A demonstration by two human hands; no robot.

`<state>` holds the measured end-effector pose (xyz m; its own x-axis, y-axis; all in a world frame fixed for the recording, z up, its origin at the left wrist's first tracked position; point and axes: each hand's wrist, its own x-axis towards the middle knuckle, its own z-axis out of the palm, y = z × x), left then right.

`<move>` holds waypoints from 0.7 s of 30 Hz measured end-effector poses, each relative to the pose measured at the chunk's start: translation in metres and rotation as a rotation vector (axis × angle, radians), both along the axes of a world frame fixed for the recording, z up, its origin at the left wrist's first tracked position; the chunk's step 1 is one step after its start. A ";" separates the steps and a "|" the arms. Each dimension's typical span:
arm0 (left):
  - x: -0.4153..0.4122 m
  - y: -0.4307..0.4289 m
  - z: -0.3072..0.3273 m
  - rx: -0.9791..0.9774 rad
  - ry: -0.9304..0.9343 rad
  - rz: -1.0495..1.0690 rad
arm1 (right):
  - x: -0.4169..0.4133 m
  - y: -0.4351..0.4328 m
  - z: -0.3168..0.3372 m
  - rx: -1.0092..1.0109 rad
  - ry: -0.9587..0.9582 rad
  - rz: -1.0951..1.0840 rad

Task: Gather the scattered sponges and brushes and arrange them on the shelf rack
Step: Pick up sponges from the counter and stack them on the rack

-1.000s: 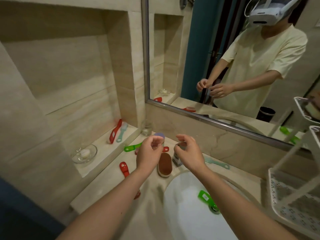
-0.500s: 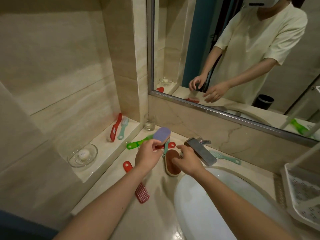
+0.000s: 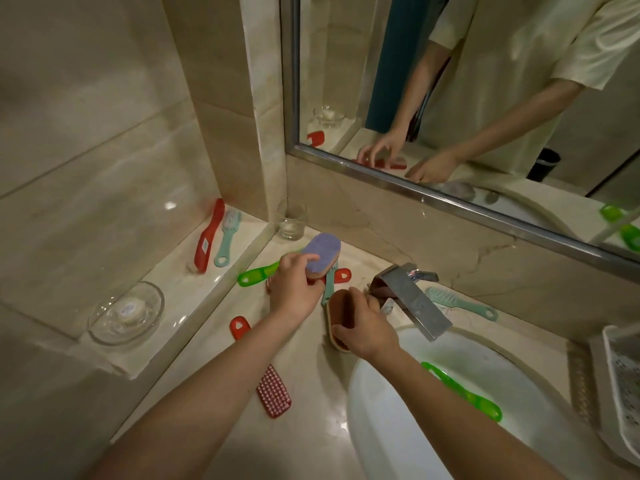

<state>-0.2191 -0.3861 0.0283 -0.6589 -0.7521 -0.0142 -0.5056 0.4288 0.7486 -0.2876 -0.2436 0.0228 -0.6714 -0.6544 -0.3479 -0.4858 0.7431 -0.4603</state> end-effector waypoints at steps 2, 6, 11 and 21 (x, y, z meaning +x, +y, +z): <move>-0.007 -0.002 -0.009 -0.029 -0.017 -0.006 | 0.000 -0.003 -0.006 -0.011 0.008 -0.009; -0.022 -0.007 -0.027 -0.064 -0.061 -0.020 | 0.000 -0.006 -0.017 0.007 0.014 -0.005; -0.038 -0.013 -0.039 -0.023 -0.086 -0.035 | -0.004 -0.009 -0.027 0.051 -0.065 -0.028; -0.043 -0.014 -0.028 0.091 0.032 0.124 | -0.011 -0.015 -0.013 -0.158 -0.300 -0.204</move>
<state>-0.2625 -0.3998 0.0000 -0.5625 -0.8242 -0.0663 -0.5254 0.2944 0.7983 -0.2984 -0.2585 0.0096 -0.6774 -0.5789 -0.4540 -0.1621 0.7194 -0.6755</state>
